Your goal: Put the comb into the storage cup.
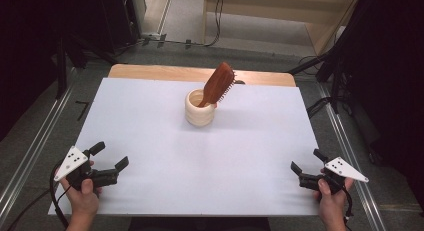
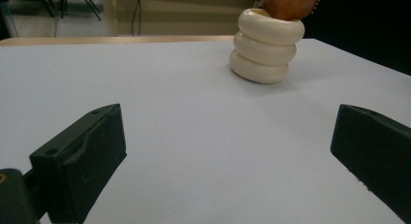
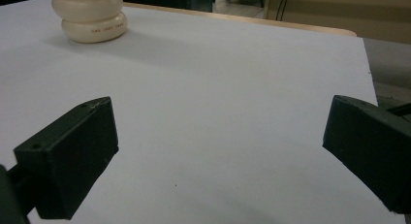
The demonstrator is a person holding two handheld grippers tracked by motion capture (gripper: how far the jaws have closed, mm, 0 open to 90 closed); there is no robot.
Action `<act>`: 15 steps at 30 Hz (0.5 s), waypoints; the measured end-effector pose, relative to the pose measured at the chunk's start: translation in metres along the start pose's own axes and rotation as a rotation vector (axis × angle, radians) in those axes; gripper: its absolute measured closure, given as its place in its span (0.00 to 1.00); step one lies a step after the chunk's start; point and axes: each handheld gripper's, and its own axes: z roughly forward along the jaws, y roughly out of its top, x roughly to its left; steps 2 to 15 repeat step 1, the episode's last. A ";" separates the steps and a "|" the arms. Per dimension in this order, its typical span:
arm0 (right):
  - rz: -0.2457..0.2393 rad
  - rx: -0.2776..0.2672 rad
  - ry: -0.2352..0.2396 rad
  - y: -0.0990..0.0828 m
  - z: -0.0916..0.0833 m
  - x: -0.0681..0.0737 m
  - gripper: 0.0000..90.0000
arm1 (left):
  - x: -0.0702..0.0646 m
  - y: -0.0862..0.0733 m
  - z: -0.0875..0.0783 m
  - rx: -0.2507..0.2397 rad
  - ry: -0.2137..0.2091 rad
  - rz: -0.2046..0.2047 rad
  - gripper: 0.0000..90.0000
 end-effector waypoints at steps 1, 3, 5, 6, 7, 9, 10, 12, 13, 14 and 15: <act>0.002 0.000 -0.001 0.000 0.000 0.000 0.00 | 0.000 0.000 0.000 0.000 0.001 0.000 0.00; 0.002 0.000 -0.001 0.000 0.000 0.000 0.00 | 0.000 0.000 0.000 0.000 0.001 0.000 0.00; 0.002 0.000 -0.001 0.000 0.000 0.000 0.00 | 0.000 0.000 0.000 0.000 0.001 0.000 0.00; 0.002 0.000 -0.001 0.000 0.000 0.000 0.00 | 0.000 0.000 0.000 0.000 0.001 0.000 0.00; 0.002 0.000 -0.001 0.000 0.000 0.000 0.00 | 0.000 0.000 0.000 0.000 0.001 0.000 0.00; 0.002 0.000 -0.001 0.000 0.000 0.000 0.00 | 0.000 0.000 0.000 0.000 0.001 0.000 0.00; 0.002 0.000 -0.001 0.000 0.000 0.000 0.00 | 0.000 0.000 0.000 0.000 0.001 0.000 0.00; 0.002 0.000 -0.001 0.000 0.000 0.000 0.00 | 0.000 0.000 0.000 0.000 0.001 0.000 0.00; 0.002 0.000 -0.001 0.000 0.000 0.000 0.00 | 0.000 0.000 0.000 0.000 0.001 0.000 0.00; 0.002 0.000 -0.001 0.000 0.000 0.000 0.00 | 0.000 0.000 0.000 0.000 0.001 0.000 0.00; 0.002 0.000 -0.001 0.000 0.000 0.000 0.00 | 0.000 0.000 0.000 0.000 0.001 0.000 0.00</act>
